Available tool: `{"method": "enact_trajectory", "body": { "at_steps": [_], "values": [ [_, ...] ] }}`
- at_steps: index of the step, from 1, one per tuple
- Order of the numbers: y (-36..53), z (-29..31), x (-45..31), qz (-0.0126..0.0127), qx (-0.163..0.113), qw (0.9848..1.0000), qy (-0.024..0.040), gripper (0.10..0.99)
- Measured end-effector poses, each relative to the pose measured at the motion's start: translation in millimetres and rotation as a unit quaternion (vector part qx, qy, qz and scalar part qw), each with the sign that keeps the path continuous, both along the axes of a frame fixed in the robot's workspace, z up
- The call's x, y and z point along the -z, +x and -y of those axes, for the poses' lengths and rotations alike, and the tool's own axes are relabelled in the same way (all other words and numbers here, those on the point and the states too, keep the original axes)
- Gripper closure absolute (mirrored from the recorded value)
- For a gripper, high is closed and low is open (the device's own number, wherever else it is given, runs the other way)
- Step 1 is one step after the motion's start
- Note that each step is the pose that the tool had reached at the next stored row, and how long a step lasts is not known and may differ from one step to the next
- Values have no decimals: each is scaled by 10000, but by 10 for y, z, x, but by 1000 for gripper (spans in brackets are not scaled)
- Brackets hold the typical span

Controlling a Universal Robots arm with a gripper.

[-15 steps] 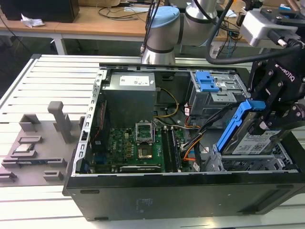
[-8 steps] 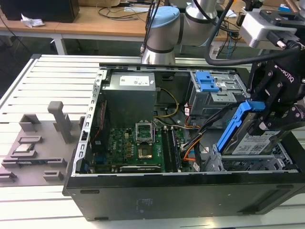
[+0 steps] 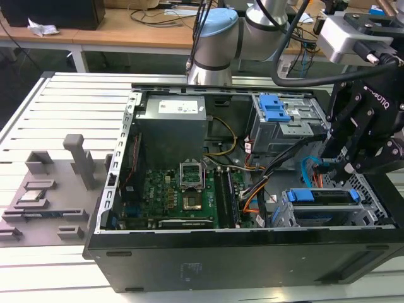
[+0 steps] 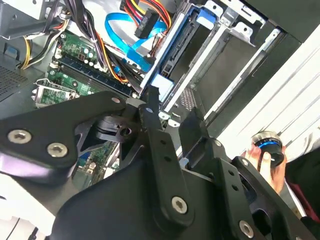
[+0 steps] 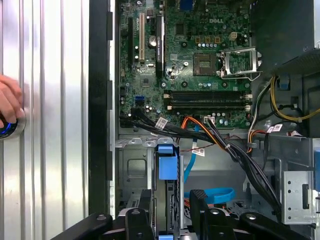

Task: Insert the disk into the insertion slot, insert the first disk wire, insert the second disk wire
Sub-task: 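Insert the disk into the insertion slot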

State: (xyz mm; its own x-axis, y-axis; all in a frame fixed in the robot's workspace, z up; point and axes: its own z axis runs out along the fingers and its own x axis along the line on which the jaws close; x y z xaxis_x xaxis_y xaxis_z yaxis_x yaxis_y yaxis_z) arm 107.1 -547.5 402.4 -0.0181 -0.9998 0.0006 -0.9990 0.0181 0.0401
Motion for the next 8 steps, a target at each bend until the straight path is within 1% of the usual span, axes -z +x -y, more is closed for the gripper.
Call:
{"method": "enact_trajectory", "body": {
  "at_steps": [2,3,4,5,7,8],
  "values": [
    [0,0,1,0,0,10000,0,659],
    [0,0,1,0,0,10000,0,725],
    [0,0,1,0,0,10000,0,725],
    [0,0,1,0,0,10000,0,851],
    [0,0,2,0,0,10000,0,973],
    [0,0,2,0,0,10000,0,980]
  ]
}}
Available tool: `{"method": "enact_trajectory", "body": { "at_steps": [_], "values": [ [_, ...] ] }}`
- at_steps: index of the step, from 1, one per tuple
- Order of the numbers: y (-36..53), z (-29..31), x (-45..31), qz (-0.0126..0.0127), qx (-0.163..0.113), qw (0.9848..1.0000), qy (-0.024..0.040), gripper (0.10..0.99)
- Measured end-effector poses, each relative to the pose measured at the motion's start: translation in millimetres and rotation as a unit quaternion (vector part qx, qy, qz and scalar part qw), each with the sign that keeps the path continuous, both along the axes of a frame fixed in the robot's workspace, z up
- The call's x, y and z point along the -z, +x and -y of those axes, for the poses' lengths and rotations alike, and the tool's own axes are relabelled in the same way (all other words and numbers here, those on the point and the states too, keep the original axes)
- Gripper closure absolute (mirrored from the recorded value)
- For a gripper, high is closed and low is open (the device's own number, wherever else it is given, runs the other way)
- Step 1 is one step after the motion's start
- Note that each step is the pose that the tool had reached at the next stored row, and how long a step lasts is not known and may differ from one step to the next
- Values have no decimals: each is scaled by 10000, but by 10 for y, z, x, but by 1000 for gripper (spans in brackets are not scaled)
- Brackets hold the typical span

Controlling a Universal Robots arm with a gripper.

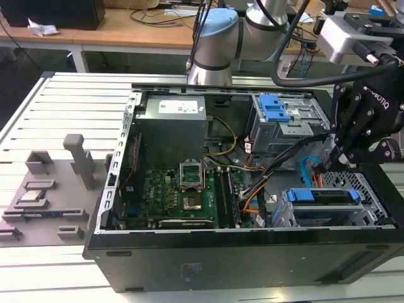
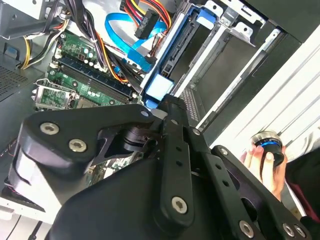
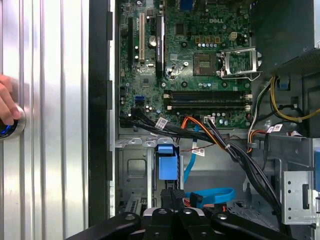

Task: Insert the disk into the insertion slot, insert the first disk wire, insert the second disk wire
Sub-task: 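Insert the disk into the insertion slot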

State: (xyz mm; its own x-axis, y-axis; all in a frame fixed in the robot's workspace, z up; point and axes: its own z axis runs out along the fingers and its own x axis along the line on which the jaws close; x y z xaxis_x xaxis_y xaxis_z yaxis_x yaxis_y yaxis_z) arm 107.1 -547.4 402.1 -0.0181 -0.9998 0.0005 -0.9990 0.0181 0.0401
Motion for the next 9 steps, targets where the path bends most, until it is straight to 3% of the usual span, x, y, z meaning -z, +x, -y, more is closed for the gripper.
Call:
{"method": "enact_trajectory", "body": {
  "at_steps": [9],
  "values": [
    [0,0,3,0,0,10000,0,980]
  ]
}}
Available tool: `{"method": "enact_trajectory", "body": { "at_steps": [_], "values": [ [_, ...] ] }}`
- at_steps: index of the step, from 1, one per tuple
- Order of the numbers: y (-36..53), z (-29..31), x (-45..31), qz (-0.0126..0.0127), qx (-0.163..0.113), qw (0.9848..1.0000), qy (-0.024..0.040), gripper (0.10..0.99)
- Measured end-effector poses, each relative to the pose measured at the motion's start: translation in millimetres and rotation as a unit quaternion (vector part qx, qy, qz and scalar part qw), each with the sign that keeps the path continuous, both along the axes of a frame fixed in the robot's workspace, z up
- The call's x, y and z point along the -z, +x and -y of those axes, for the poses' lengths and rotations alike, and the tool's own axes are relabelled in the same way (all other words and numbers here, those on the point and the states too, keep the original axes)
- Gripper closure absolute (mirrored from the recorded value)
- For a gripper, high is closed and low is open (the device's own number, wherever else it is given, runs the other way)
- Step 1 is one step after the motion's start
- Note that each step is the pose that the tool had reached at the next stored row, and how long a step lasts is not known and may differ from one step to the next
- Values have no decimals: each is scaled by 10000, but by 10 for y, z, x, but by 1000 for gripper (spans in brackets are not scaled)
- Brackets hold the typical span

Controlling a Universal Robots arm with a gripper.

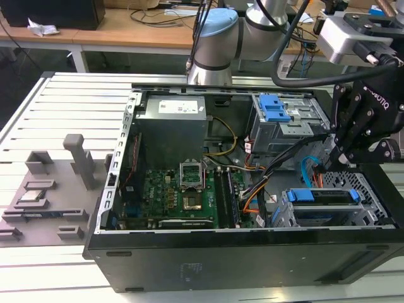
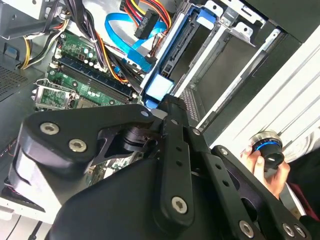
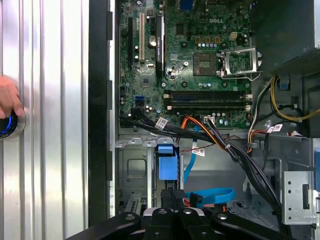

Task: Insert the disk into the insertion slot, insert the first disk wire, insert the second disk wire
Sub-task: 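Insert the first disk wire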

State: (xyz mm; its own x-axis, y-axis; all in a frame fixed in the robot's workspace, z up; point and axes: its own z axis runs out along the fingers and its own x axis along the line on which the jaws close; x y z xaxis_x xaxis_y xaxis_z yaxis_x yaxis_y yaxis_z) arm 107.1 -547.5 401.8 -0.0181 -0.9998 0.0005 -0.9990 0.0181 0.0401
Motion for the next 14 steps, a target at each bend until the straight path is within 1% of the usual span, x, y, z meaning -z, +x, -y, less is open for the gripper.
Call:
{"method": "enact_trajectory", "body": {
  "at_steps": [3,4,6,7,8,11,13,14],
  "values": [
    [38,0,2,0,0,10000,1,980],
    [156,-11,14,-11,0,10000,0,980],
    [255,-43,26,-23,0,10000,-3,980],
    [301,-67,35,-28,0,10000,-4,980],
    [324,-88,45,-32,0,10000,-5,980],
    [368,-170,98,-40,0,10000,-10,980],
    [388,-245,160,-43,0,10000,-11,980],
    [396,-298,207,-43,0,10000,-11,980]
  ]
}}
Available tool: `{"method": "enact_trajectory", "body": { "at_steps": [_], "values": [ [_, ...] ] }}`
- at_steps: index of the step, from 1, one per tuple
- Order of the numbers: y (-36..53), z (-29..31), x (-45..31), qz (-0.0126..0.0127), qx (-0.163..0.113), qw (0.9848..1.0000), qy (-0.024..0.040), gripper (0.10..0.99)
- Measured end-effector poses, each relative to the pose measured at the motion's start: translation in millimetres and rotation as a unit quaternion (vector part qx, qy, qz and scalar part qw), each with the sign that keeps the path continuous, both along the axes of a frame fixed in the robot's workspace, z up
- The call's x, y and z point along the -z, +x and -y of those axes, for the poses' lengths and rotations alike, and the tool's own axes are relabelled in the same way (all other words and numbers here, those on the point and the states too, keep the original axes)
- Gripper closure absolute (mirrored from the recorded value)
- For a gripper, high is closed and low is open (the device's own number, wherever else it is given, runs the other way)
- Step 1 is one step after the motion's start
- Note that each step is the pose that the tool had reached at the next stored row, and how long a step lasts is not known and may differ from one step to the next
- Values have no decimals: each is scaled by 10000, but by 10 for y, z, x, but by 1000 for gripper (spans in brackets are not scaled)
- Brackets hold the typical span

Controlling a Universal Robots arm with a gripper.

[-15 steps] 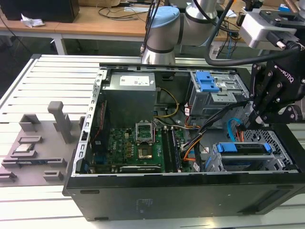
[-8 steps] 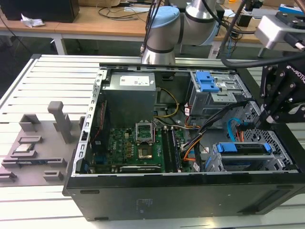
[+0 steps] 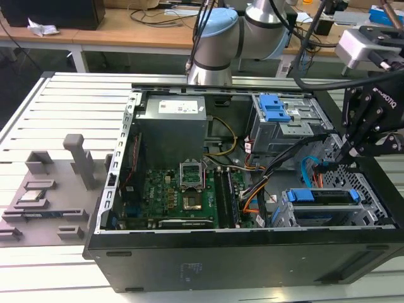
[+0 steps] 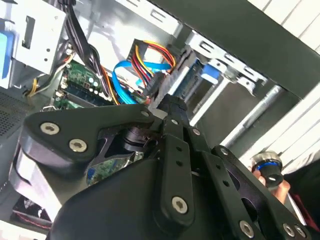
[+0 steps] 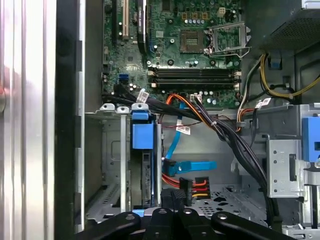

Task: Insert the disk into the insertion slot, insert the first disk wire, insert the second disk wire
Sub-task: 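Insert the first disk wire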

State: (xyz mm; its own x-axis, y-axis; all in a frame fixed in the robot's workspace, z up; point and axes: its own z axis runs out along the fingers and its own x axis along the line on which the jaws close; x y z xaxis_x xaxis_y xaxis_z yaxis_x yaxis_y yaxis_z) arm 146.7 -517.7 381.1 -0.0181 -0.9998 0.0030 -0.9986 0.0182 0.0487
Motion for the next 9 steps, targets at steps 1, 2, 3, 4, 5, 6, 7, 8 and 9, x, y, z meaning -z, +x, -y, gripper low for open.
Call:
{"method": "enact_trajectory", "body": {
  "at_steps": [1,2,3,4,5,6,7,8,9],
  "values": [
    [0,-24,23,0,1,10000,0,980],
    [0,-46,44,0,1,10000,1,980],
    [1,-68,63,0,0,10000,1,980],
    [1,-86,78,0,0,10000,0,980],
    [1,-123,114,0,0,10000,2,980],
    [1,-139,133,0,0,10000,1,980],
    [1,-139,133,0,0,10000,0,980],
    [1,-139,134,0,0,10000,0,980],
    [1,-139,134,0,0,10000,0,973]
  ]
}}
